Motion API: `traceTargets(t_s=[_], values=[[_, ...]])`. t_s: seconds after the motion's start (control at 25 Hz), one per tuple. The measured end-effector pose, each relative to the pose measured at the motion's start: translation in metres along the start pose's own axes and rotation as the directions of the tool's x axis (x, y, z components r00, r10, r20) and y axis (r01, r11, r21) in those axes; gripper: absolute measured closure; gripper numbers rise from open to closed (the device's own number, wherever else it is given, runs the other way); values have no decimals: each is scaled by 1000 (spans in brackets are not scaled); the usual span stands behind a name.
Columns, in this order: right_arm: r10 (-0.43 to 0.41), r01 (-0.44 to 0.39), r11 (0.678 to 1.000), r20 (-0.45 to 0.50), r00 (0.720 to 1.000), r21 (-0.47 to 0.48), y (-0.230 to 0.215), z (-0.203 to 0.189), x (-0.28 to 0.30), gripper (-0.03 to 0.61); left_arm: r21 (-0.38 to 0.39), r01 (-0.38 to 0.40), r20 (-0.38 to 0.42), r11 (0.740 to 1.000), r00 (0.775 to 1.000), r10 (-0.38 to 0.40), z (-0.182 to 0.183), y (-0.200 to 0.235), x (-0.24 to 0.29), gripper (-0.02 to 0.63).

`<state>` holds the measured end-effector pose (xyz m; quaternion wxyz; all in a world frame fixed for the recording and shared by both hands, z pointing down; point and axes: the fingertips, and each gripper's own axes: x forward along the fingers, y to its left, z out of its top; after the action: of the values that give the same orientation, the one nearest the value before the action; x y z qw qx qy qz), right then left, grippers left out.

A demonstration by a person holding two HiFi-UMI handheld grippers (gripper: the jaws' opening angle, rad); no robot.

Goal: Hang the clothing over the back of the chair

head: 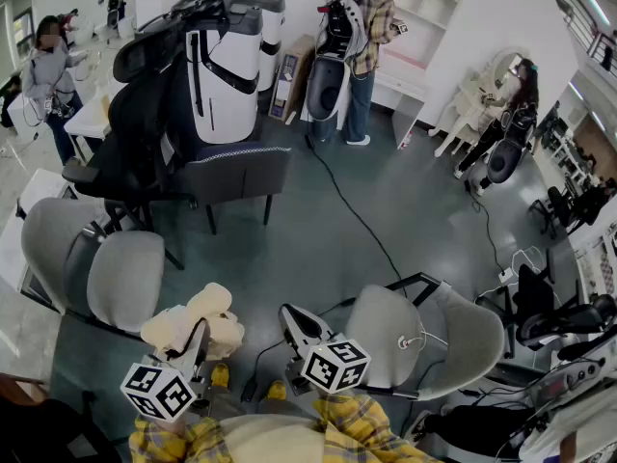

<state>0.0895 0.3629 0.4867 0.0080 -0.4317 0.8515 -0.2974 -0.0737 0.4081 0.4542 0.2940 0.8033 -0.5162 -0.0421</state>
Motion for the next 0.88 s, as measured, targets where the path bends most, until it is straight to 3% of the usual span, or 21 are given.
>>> traceTargets(t_s=[0.2, 0.52, 0.88], values=[[11, -11, 999, -22, 1000, -36, -10, 3, -12, 566, 11, -39, -1, 999, 999, 40, -14, -10, 3, 555], [41, -42, 999, -54, 998, -16, -27, -5, -25, 565, -16, -54, -10, 998, 999, 54, -36, -23, 10, 555], [54, -56, 998, -92, 994, -17, -32, 3, 2, 565, -11, -41, -39, 999, 998, 41, -20, -11, 38, 555]])
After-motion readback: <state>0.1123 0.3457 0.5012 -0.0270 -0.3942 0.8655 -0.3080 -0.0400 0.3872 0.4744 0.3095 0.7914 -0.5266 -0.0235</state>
